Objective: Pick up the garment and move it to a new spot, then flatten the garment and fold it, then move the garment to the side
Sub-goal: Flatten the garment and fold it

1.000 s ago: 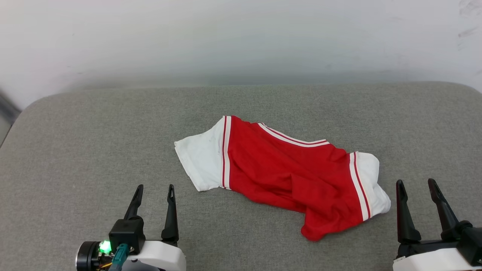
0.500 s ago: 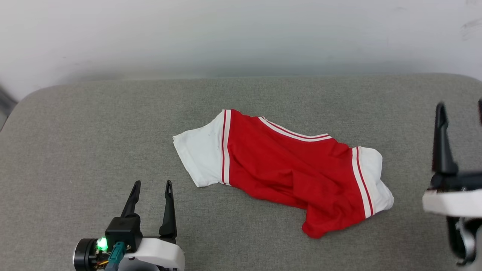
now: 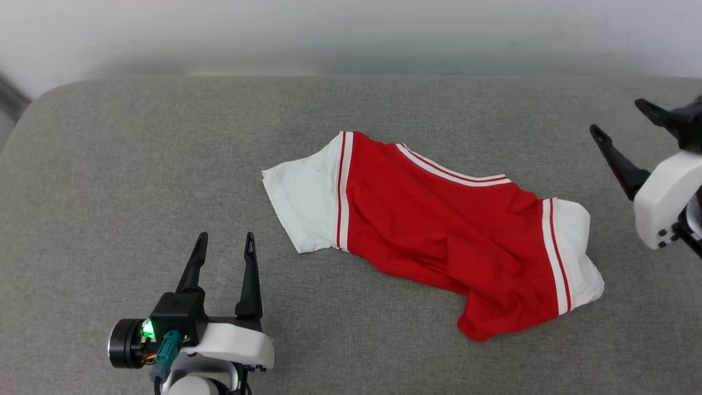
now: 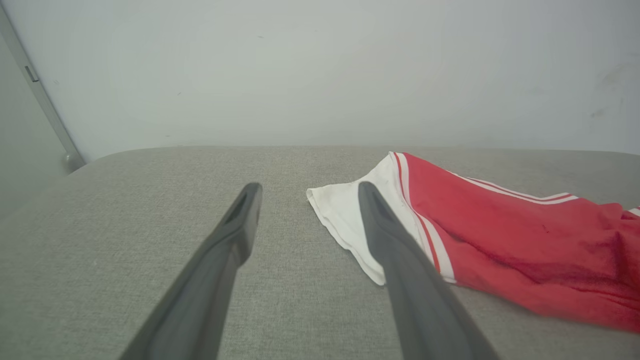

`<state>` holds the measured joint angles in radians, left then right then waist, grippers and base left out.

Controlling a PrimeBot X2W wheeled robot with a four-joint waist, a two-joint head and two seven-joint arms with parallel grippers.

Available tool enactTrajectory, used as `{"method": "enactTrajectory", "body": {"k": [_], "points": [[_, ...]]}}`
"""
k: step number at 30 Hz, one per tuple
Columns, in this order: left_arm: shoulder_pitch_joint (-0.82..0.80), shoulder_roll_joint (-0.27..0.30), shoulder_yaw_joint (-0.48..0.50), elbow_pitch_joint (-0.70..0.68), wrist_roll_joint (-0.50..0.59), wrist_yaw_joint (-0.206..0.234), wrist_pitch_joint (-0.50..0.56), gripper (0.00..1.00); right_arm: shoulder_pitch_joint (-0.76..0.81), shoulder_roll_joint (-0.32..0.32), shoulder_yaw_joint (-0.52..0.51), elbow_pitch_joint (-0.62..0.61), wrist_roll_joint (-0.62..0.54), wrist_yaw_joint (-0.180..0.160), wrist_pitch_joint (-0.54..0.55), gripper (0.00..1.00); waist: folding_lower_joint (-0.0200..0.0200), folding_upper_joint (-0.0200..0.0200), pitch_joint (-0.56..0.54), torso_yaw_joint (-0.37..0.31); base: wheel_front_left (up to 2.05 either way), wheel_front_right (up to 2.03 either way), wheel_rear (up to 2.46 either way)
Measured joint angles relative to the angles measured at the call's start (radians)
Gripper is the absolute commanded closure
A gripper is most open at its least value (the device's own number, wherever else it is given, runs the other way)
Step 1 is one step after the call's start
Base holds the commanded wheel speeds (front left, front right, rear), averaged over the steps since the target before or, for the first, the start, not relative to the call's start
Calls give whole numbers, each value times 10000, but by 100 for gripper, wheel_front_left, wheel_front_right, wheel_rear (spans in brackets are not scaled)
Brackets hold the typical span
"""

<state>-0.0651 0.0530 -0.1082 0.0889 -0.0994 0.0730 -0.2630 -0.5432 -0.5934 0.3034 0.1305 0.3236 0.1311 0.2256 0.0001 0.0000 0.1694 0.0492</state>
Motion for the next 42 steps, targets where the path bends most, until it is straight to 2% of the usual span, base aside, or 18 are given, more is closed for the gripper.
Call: {"method": "enactTrajectory", "body": {"k": [6,10,17,21,25,26,27,28,33,38,42], "points": [[-356,-13,-82,-247,-21,19,0,0,-1139,-1925,2100,-146,2805,0,4048,0,1,0,657,205,0,0,0],[-644,-15,-278,-359,-217,82,0,0,-1871,-2562,2911,-59,3990,0,5567,0,0,0,1153,354,0,0,0],[-1187,-19,-675,-504,-456,242,0,0,-2461,-2633,4165,813,4479,-2,6378,0,0,0,1975,703,0,0,0],[-1344,-17,-729,-558,-485,318,0,0,-2501,-2502,4955,1127,4759,-12,6339,0,0,0,2333,893,0,0,0],[-1358,-21,-685,-550,-520,370,0,0,-2672,-2577,5427,1465,5072,-21,5779,0,-1,0,2450,923,0,0,0],[-1359,-21,-650,-545,-516,370,0,0,-2724,-2569,5519,1555,5145,-19,5553,37,-1,0,2426,894,0,0,0],[-1359,-21,-619,-531,-510,370,0,0,-2764,-2562,5622,1609,5147,-19,5287,80,-1,0,2395,862,0,0,0],[-1358,-21,-570,-516,-500,368,0,0,-2814,-2556,5745,1647,5145,-19,5007,100,-1,0,2357,823,0,0,0],[-1337,-19,-500,-497,-456,332,0,0,-3244,-2525,5864,1864,5327,4,3578,100,0,0,2102,596,0,0,0],[-1268,-23,-539,-529,-456,332,0,0,-4061,-3114,5624,2000,5398,2,2656,100,-1,0,1929,442,0,0,0],[-1284,-23,-585,-625,-481,337,0,0,-4663,-3551,5524,2144,5338,2,2439,100,-1,0,2043,526,0,0,0]]}}
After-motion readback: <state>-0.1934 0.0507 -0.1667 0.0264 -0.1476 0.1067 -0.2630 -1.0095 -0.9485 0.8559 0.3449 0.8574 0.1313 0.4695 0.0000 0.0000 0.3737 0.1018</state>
